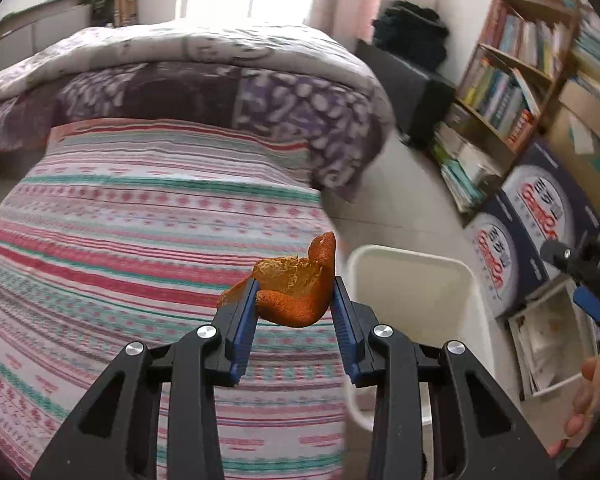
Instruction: Collect trash
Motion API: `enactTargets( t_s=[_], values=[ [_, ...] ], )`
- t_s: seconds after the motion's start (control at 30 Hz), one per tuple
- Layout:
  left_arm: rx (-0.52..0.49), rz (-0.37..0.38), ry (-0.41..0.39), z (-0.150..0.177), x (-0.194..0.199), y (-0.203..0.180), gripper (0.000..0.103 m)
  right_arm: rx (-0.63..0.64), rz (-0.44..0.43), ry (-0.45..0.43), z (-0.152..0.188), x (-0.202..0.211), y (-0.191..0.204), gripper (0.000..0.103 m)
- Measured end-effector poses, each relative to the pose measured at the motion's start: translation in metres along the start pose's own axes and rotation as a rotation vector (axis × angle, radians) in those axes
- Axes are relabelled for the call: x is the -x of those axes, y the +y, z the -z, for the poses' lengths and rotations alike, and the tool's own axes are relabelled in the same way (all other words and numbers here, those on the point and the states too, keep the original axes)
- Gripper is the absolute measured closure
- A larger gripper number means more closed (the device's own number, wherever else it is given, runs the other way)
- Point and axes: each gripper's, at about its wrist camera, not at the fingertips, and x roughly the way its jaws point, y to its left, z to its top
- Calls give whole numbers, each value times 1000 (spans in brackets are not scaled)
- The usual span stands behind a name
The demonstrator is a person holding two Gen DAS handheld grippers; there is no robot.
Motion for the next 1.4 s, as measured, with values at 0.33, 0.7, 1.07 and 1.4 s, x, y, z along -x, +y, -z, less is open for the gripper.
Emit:
enactTargets(
  t_s=[0.33,0.7,1.07,1.4],
  values=[
    [-108,167,63,13,-29,-76,38,-110,1,-80,-10,20,-36,8],
    [-145,12,-39,14,15,-49,21,24,-17,-215,6,51,-3,7],
    [-72,-272,-333,8,100,30,7,177,-126,-297,47,84,45,7],
    [8,-367,-309,10,116,67,7,289,-206,-301,82,94,79,7]
  ],
)
